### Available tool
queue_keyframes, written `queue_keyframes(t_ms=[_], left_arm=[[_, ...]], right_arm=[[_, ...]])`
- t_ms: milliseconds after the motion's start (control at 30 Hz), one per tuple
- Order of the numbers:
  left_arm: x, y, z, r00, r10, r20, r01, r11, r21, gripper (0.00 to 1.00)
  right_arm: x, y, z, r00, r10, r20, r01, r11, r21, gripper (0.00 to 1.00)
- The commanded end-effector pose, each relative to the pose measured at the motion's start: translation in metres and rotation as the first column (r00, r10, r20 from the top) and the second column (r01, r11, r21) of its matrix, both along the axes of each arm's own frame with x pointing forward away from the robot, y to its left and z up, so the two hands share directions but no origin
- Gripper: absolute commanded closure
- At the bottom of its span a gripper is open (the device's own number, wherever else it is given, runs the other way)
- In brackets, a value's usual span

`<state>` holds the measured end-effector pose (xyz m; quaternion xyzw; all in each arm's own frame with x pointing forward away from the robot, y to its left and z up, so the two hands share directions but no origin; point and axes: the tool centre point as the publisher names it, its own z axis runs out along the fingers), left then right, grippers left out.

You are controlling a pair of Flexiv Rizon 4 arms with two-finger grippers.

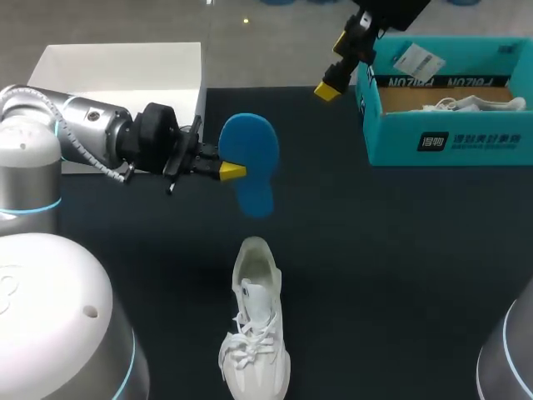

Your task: Take the shoe out of the shoebox, open the shoe tongue, remove and reinsert the insole, then place the shoe into the shoebox

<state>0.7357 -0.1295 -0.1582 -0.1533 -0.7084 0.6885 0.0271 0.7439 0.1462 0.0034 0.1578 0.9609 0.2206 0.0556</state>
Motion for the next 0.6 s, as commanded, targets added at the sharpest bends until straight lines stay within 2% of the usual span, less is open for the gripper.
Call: queue_keyframes(t_ms=[33, 67, 133, 167, 200, 233, 267, 333, 367, 433, 467, 533, 567, 600], left_arm=[[0.006, 0.004, -0.006, 0.986, 0.037, -0.166, -0.024, 0.997, 0.079, 1.0], [0.007, 0.004, -0.007, 0.973, 0.031, -0.229, -0.004, 0.993, 0.118, 1.0], [0.008, 0.008, -0.007, 0.94, 0.04, -0.338, -0.002, 0.994, 0.112, 1.0], [0.01, 0.007, -0.009, 0.914, 0.05, -0.403, 0.028, 0.982, 0.185, 1.0], [0.01, 0.007, -0.01, 0.908, 0.038, -0.416, 0.028, 0.988, 0.152, 1.0], [0.012, 0.009, -0.009, 0.896, 0.073, -0.437, 0.003, 0.985, 0.171, 1.0], [0.014, 0.008, -0.012, 0.87, 0.097, -0.483, 0.022, 0.972, 0.235, 1.0], [0.018, 0.01, -0.015, 0.837, 0.096, -0.539, 0.023, 0.978, 0.21, 1.0], [0.021, 0.01, -0.019, 0.813, 0.128, -0.568, 0.03, 0.965, 0.259, 1.0], [0.025, 0.013, -0.022, 0.781, 0.105, -0.615, 0.033, 0.977, 0.209, 1.0], [0.027, 0.013, -0.024, 0.768, 0.13, -0.627, 0.032, 0.97, 0.24, 1.0], [0.029, 0.014, -0.026, 0.733, 0.102, -0.672, 0.048, 0.978, 0.201, 1.0], [0.03, 0.013, -0.027, 0.735, 0.115, -0.668, 0.046, 0.975, 0.218, 1.0], [0.029, 0.012, -0.025, 0.748, 0.034, -0.662, 0.072, 0.989, 0.132, 1.0]], right_arm=[[0.002, 0.001, 0.0, 1.0, -0.001, -0.002, 0.001, 1.0, -0.003, 0.0], [0.002, 0.001, 0.0, 1.0, -0.001, -0.002, 0.001, 1.0, -0.003, 0.0], [0.002, 0.001, 0.0, 1.0, -0.001, -0.002, 0.001, 1.0, -0.003, 0.0], [0.002, 0.001, 0.0, 1.0, -0.001, -0.002, 0.001, 1.0, -0.003, 0.0], [0.002, 0.001, 0.0, 1.0, -0.001, -0.002, 0.001, 1.0, -0.003, 0.0], [0.002, 0.001, 0.0, 1.0, -0.001, -0.002, 0.001, 1.0, -0.003, 0.0], [0.002, 0.001, 0.0, 1.0, -0.001, -0.002, 0.001, 1.0, -0.003, 0.0], [0.002, 0.001, 0.0, 1.0, -0.001, -0.002, 0.001, 1.0, -0.003, 0.0], [0.002, 0.001, 0.0, 1.0, -0.001, -0.002, 0.001, 1.0, -0.003, 0.0], [0.002, 0.001, 0.0, 1.0, -0.001, -0.002, 0.001, 1.0, -0.003, 0.0], [0.002, 0.001, 0.0, 1.0, -0.001, -0.002, 0.001, 1.0, -0.003, 0.0], [0.002, 0.001, 0.0, 1.0, -0.001, -0.002, 0.001, 1.0, -0.003, 0.0], [0.002, 0.001, 0.0, 1.0, -0.001, -0.002, 0.001, 1.0, -0.003, 0.0], [0.002, 0.001, 0.0, 1.0, -0.001, -0.002, 0.001, 1.0, -0.003, 0.0]])
